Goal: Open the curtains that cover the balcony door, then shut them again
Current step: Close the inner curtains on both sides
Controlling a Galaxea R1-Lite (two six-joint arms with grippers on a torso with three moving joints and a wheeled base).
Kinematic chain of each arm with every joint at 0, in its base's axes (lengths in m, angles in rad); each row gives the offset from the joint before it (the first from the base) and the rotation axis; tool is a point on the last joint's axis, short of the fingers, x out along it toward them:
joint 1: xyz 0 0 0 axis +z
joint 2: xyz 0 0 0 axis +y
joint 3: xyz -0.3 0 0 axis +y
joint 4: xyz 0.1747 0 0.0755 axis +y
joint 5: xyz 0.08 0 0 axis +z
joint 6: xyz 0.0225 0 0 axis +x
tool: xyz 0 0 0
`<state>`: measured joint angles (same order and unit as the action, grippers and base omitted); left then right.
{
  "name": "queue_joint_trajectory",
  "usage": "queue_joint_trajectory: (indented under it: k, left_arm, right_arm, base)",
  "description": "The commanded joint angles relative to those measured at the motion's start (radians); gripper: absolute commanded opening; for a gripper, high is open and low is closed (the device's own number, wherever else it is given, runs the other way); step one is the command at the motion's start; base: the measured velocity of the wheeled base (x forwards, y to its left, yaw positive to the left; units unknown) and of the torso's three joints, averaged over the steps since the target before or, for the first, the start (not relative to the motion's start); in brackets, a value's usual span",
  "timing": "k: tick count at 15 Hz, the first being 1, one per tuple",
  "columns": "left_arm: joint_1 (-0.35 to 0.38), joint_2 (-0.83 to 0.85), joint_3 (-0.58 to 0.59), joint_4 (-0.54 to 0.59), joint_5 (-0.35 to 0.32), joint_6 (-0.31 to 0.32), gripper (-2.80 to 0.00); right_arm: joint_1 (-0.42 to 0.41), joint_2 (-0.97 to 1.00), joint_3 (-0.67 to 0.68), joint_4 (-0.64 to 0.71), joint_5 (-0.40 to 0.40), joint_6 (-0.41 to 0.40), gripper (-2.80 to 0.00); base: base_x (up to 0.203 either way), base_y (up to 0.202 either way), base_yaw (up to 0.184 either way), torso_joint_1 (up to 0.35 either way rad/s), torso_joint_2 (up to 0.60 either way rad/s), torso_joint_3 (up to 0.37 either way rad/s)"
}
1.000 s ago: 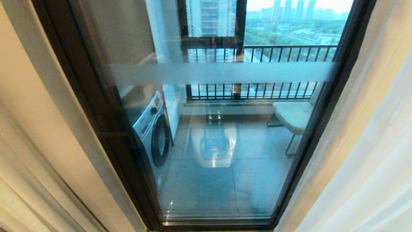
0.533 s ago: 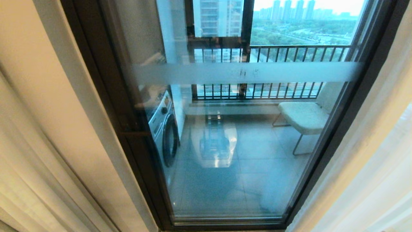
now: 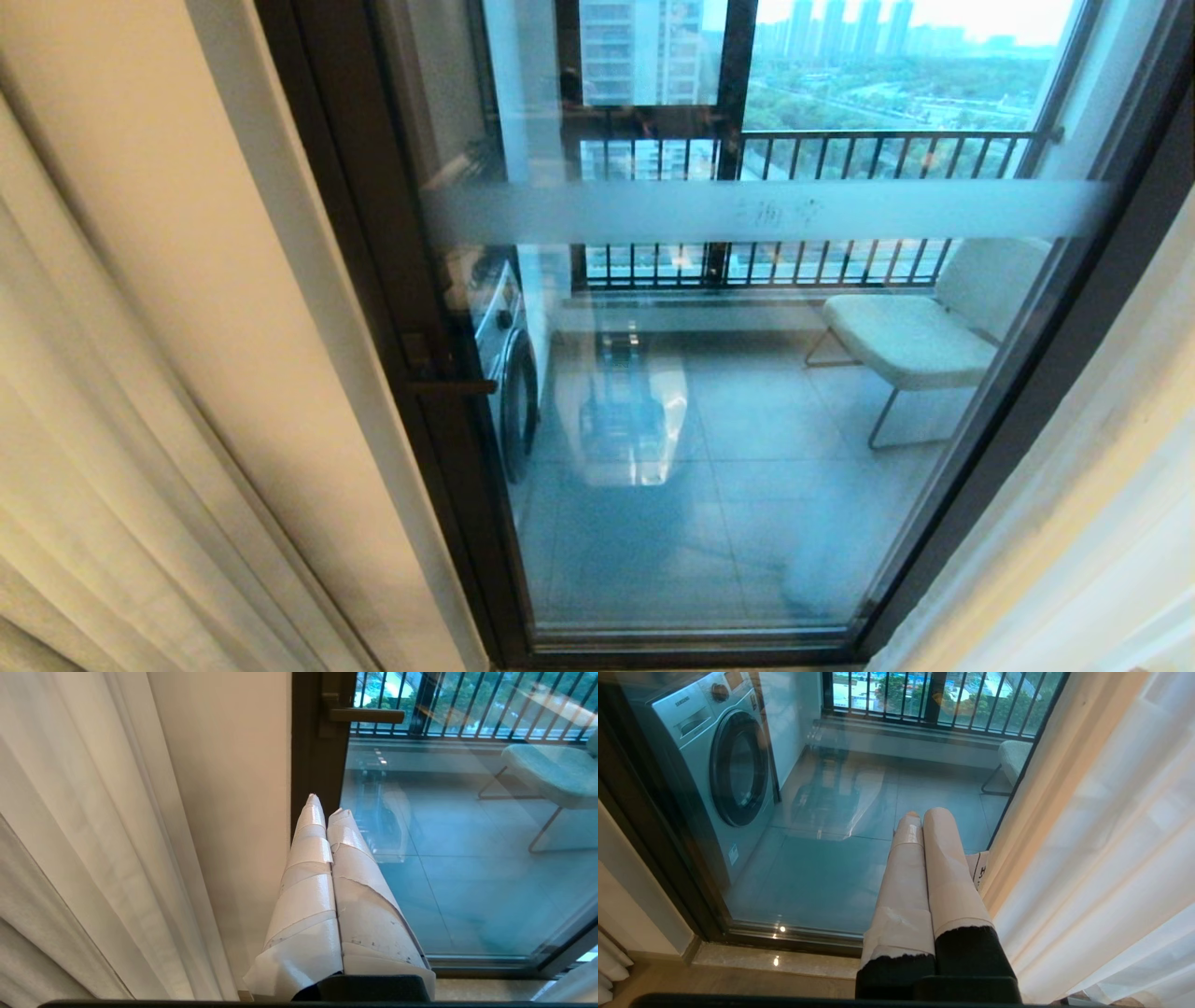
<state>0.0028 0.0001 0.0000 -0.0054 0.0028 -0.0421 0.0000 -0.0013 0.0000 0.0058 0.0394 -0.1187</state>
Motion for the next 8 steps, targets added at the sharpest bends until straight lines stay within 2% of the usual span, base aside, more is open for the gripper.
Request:
queue_joint_trajectory:
  k: [1,7,8]
  left_arm:
    - [0.0,0.0,0.0,-0.001,-0.001,0.0,-2.8]
    - [0.0,0.0,0.0,-0.001,0.001,0.011,-2.8]
    - [0.0,0.0,-0.005,-0.028,0.0,0.01,-2.8]
  right_arm:
    - [0.0,0.001,0.0,0.0,0.001,-0.001,-2.8]
    - [0.0,0.001,0.0,0.0,0.001,-0.001,-2.8]
    - [0.0,0.001,0.0,0.0,0.001,-0.001,-2.8]
  base:
    - [0.0,0.0,0.0,0.0,0.0,0.0]
    - [0.0,0.0,0.0,0.0,0.0,0.0]
    - [0.0,0.0,0.0,0.0,0.0,0.0]
